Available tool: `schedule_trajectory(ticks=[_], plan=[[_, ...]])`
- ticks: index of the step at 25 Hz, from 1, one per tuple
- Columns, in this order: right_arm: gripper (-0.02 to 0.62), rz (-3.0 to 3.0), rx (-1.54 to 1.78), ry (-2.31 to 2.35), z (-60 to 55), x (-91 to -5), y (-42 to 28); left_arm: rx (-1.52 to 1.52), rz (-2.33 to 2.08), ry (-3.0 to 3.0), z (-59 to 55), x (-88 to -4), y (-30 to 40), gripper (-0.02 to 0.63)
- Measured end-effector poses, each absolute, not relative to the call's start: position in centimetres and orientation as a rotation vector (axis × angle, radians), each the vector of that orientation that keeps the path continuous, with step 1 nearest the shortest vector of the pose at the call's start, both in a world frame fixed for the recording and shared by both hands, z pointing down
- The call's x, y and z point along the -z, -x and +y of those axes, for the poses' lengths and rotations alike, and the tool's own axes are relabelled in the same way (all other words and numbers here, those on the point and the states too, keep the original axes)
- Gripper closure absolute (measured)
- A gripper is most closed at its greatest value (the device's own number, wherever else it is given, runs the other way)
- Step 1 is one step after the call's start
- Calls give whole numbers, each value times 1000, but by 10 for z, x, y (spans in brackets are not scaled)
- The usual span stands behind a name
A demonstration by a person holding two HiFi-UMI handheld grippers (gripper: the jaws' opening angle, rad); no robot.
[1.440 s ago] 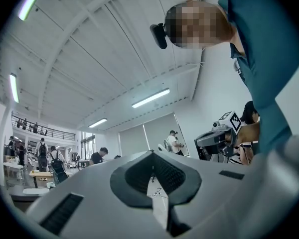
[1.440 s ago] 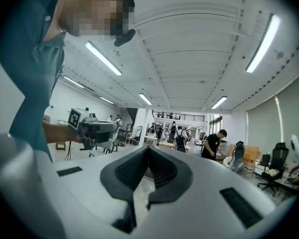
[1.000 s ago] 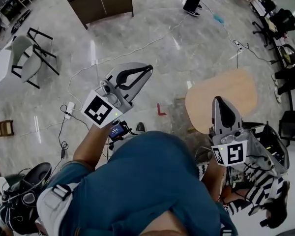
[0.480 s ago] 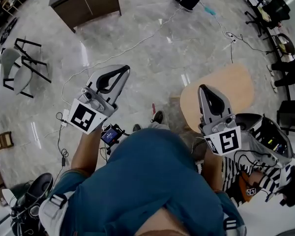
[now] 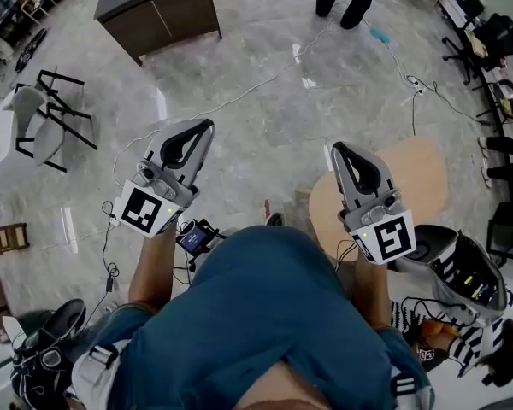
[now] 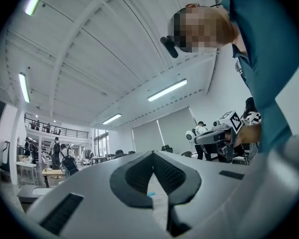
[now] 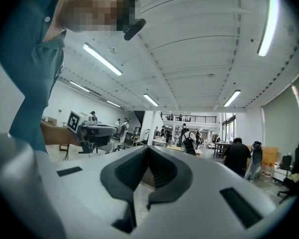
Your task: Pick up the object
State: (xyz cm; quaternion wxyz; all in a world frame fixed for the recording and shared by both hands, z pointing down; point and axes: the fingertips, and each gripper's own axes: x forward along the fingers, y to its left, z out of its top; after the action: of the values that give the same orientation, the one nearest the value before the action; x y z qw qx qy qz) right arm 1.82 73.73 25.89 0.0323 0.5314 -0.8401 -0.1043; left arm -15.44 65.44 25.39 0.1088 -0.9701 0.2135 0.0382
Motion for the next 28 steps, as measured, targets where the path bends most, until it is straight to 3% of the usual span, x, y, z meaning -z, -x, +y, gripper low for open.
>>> schedule_trajectory(ticks=[18,28], plan=[[580,-2586,303,-1645,646,-248,-71,-95,625,2846,562,-237,104,601],[581,-2546,308,-1685,562,-250,-49,-137,563,2858,473,-241,121,601]])
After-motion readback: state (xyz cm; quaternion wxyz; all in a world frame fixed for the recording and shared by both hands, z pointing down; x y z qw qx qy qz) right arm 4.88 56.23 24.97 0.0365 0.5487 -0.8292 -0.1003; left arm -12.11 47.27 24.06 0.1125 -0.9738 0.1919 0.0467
